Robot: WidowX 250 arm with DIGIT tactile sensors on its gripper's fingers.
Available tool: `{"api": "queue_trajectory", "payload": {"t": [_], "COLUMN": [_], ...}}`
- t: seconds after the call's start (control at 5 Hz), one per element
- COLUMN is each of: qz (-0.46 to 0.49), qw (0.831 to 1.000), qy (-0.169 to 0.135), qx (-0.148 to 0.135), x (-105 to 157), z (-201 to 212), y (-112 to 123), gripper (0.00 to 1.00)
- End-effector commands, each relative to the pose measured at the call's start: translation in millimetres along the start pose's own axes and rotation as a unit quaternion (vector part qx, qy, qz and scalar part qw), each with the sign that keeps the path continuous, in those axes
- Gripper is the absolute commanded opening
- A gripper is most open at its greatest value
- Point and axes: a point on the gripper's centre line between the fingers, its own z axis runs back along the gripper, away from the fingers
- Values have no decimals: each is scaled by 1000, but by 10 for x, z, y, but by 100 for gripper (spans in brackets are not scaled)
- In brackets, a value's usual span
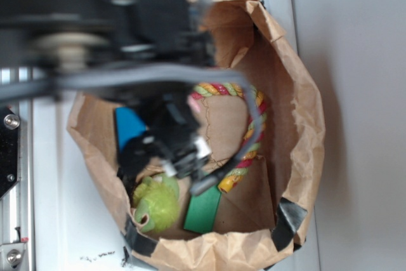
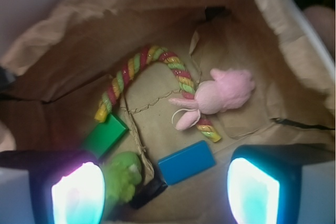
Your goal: Grab the multicolored rope.
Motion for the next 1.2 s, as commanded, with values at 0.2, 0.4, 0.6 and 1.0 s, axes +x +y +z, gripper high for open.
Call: {"api": "queue_trajectory", "payload": {"t": [0.2,0.4,0.6,1.0], "qz": [127,139,135,114], "qw": [991,989,989,991], "qy": [-14,-13,-16,-20], "qx": [-36,-46,-59,-71], "x": [51,10,247,486], "z": [-298,-341,-342,-506], "y": [-235,-357,-435,-532], "gripper": [100,100,100,100]}}
